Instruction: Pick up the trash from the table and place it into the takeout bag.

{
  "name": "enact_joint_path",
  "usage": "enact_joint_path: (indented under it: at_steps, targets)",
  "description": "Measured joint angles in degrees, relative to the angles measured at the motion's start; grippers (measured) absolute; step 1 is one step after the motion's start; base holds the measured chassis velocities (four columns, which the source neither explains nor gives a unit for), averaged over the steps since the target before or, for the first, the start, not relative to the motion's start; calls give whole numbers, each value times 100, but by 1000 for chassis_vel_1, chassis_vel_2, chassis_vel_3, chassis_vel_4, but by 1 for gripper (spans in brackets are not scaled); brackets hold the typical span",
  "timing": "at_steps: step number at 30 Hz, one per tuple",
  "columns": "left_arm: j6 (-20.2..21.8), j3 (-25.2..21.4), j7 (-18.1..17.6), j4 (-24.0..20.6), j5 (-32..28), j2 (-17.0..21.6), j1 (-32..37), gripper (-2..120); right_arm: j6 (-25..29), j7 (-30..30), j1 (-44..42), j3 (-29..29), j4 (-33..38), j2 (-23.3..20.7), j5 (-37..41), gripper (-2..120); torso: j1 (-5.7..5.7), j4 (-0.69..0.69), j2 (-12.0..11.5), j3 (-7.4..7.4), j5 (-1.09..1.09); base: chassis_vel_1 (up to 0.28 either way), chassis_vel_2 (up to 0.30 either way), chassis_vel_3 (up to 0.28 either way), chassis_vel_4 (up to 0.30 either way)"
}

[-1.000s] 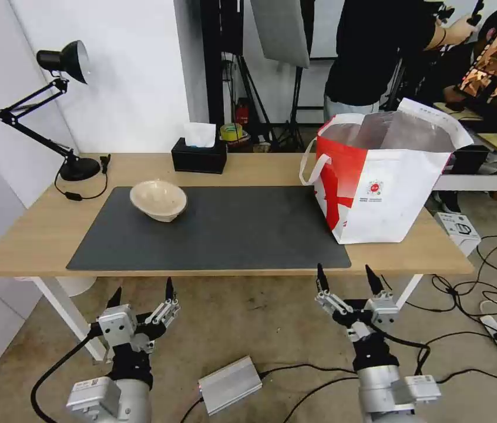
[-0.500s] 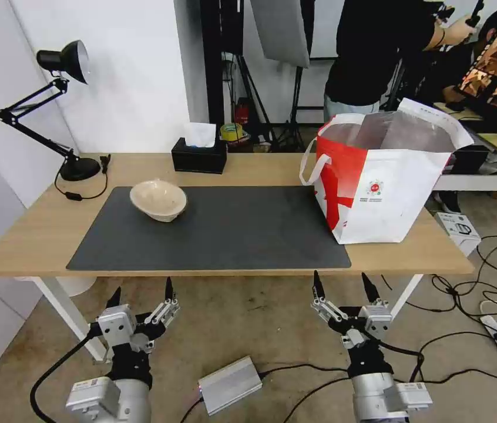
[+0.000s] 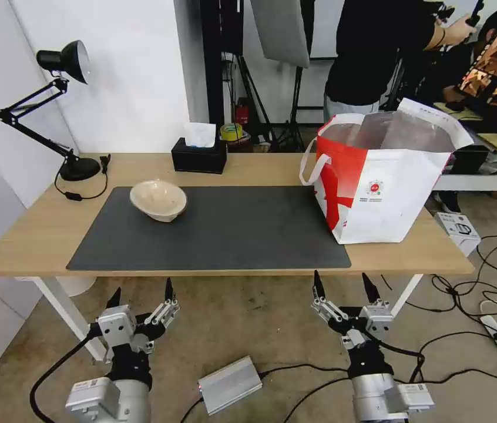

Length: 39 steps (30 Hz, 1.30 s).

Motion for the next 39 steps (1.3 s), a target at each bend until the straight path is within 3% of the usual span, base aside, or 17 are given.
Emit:
enact_joint_path:
  at_steps: [11, 19, 23, 25, 28, 31, 36, 37, 39]
  targets:
    - [8, -93, -44, 0, -389, 120, -107, 100, 0, 0, 4, 5, 5, -4, 5, 100, 0, 0, 0, 0, 0, 0, 0, 0, 0]
    - [16, -125, -148, 0, -1431, 254, -318, 100, 0, -1, 7, 6, 6, -4, 9, 100, 0, 0, 0, 0, 0, 0, 0, 0, 0]
    - [-54, -302, -194, 0, -2284, 347, -612, 100, 0, -1, 7, 6, 7, -4, 11, 100, 0, 0, 0, 0, 0, 0, 0, 0, 0]
    - [-56, -316, -201, 0, -2321, 354, -629, 100, 0, -1, 7, 6, 6, -4, 11, 100, 0, 0, 0, 0, 0, 0, 0, 0, 0]
    - [-107, -445, -341, 0, -3212, 515, -879, 100, -1, -2, 7, 6, 7, -4, 12, 100, 0, 0, 0, 0, 0, 0, 0, 0, 0]
    - [-153, -449, -399, 0, -3625, 540, -968, 100, -1, -2, 7, 6, 6, -4, 12, 100, 0, 0, 0, 0, 0, 0, 0, 0, 0]
    - [-106, -601, -731, 0, -4845, 565, -1401, 100, -1, -4, 7, 6, 7, -4, 12, 100, 0, 1, 0, 0, 0, 0, 0, 0, 0]
    - [-106, -601, -731, 0, -4845, 565, -1401, 100, -1, -4, 7, 6, 7, -4, 12, 100, 0, 1, 0, 0, 0, 0, 0, 0, 0]
    - [39, -716, -1048, 0, -5578, 617, -1702, 100, -1, -4, 7, 6, 7, -4, 12, 100, 0, 0, 0, 0, 0, 0, 0, 0, 0]
